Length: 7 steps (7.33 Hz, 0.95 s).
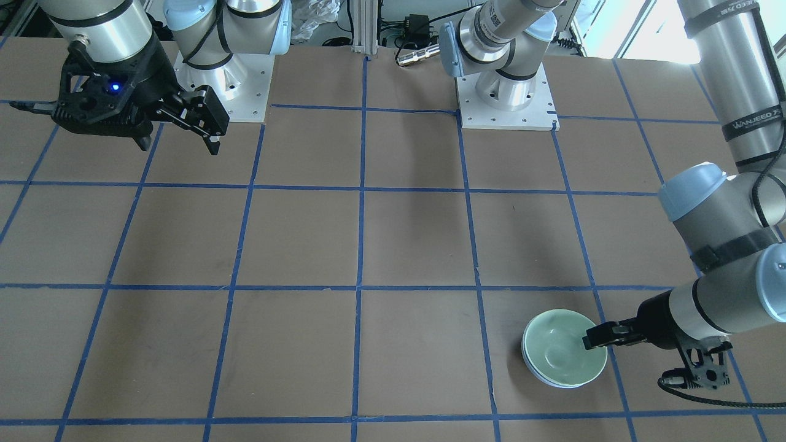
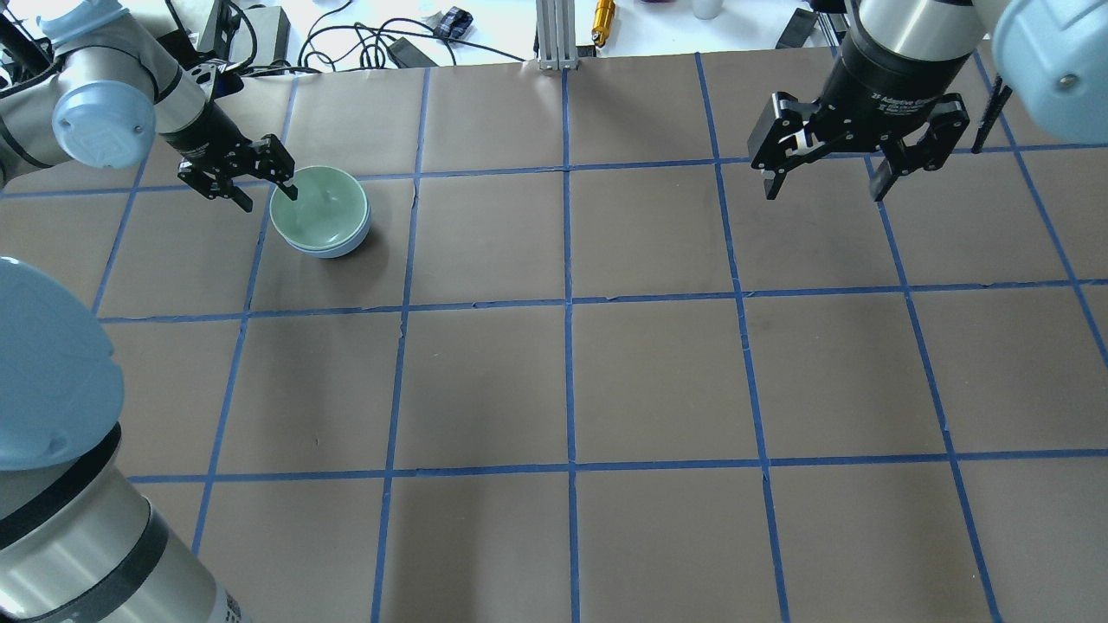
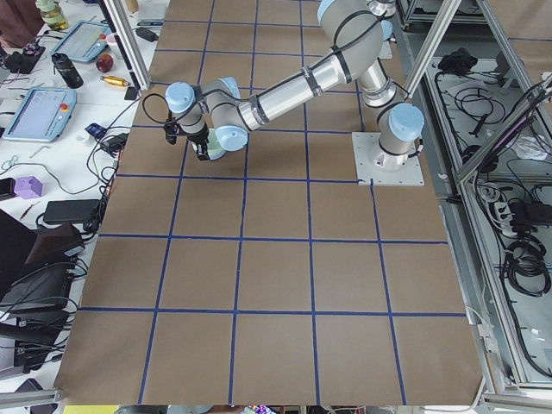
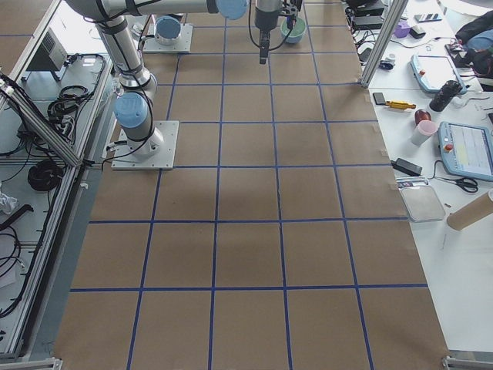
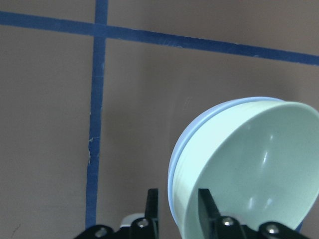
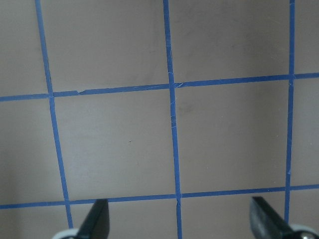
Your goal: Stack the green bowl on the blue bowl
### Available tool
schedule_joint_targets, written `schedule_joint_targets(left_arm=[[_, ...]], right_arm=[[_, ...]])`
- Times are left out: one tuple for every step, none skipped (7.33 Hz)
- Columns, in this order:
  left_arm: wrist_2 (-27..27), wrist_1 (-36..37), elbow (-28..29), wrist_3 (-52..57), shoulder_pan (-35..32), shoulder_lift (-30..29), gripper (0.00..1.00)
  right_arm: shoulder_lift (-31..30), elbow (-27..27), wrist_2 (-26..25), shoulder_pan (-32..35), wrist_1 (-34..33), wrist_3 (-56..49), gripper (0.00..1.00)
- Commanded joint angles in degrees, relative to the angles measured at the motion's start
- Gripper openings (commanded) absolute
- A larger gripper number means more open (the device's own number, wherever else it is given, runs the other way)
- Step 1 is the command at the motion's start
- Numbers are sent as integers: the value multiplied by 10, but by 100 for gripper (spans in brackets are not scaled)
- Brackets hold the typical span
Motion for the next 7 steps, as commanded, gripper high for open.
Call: schedule_joint_targets(left_arm=[[44,-36,-1,-29,-57,57,97],[72,-68,-1,-52,-79,90,100],[74,-113,-1,-80,-104,132,100],[72,-156,-1,-112,-129,173,100],[71,-189,-1,-115,-151,213,100],[71,-200,-8,-115,-163,245,100],[72,-207,-23,-114,-167,267,100]], right_arm=[[0,0,0,0,0,0,100],[0,1,0,0,0,0,100],[0,0,0,0,0,0,100],[0,0,0,0,0,0,100],[0,0,0,0,0,0,100],[0,0,0,0,-1,0,100],[0,0,0,0,0,0,100]])
